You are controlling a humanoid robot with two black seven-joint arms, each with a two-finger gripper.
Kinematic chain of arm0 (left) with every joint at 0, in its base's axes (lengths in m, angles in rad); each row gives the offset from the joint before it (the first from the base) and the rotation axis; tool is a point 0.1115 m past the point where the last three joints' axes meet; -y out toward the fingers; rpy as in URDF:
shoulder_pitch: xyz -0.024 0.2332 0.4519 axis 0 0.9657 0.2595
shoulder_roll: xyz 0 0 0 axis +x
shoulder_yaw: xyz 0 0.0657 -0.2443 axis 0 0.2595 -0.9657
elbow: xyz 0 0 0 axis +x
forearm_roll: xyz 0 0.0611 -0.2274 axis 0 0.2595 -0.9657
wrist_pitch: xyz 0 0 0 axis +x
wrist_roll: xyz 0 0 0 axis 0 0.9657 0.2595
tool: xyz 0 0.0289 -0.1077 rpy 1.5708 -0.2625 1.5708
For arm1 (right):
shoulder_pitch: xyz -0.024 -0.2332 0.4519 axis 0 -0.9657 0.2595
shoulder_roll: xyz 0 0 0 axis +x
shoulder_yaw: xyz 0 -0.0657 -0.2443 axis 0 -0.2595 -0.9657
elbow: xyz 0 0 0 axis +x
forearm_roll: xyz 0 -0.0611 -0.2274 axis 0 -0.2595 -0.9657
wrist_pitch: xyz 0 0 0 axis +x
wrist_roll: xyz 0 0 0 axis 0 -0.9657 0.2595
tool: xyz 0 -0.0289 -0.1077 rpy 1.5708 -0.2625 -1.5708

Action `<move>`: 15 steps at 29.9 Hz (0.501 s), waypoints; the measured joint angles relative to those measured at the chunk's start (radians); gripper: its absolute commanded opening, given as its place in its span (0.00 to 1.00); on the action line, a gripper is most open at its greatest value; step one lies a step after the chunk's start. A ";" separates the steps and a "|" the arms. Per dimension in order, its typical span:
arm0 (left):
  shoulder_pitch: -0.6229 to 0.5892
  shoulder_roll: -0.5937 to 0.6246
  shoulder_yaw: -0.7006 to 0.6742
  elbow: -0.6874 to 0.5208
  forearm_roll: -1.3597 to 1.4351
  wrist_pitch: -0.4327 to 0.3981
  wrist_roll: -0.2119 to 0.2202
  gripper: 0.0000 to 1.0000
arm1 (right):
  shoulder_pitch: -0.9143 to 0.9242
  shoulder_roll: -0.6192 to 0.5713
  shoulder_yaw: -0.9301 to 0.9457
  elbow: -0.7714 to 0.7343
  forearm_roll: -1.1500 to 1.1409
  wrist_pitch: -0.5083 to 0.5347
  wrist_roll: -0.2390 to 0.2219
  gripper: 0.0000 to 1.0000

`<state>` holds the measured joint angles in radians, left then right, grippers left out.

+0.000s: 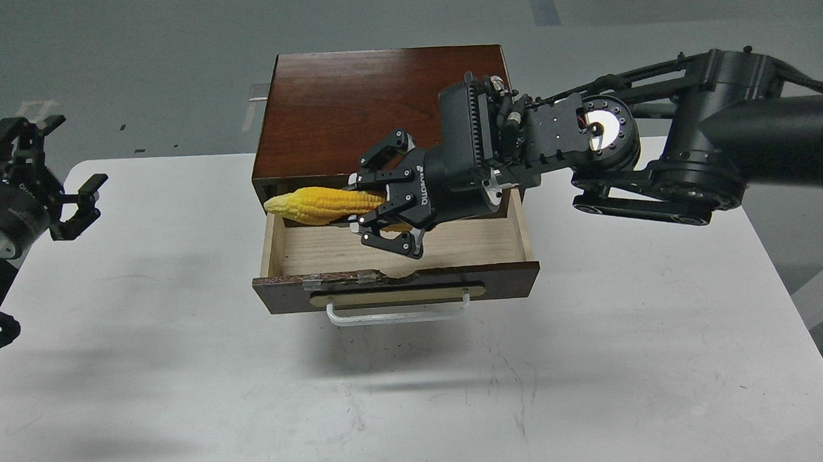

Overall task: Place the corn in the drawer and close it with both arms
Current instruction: 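Lower the corn into the drawer and open the right gripper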

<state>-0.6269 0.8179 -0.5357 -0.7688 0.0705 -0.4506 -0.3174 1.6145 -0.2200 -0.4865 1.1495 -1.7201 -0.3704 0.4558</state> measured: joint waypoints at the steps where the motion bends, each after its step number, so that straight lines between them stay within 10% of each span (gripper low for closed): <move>1: 0.000 0.001 0.000 0.000 0.000 0.000 0.000 0.98 | -0.001 0.000 -0.003 0.000 0.000 -0.001 0.003 1.00; 15: 0.001 0.003 0.007 0.000 0.000 0.005 0.001 0.98 | -0.007 -0.013 0.004 0.007 0.018 -0.009 0.006 1.00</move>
<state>-0.6259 0.8207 -0.5288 -0.7688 0.0703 -0.4455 -0.3160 1.6075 -0.2333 -0.4830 1.1565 -1.7020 -0.3790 0.4618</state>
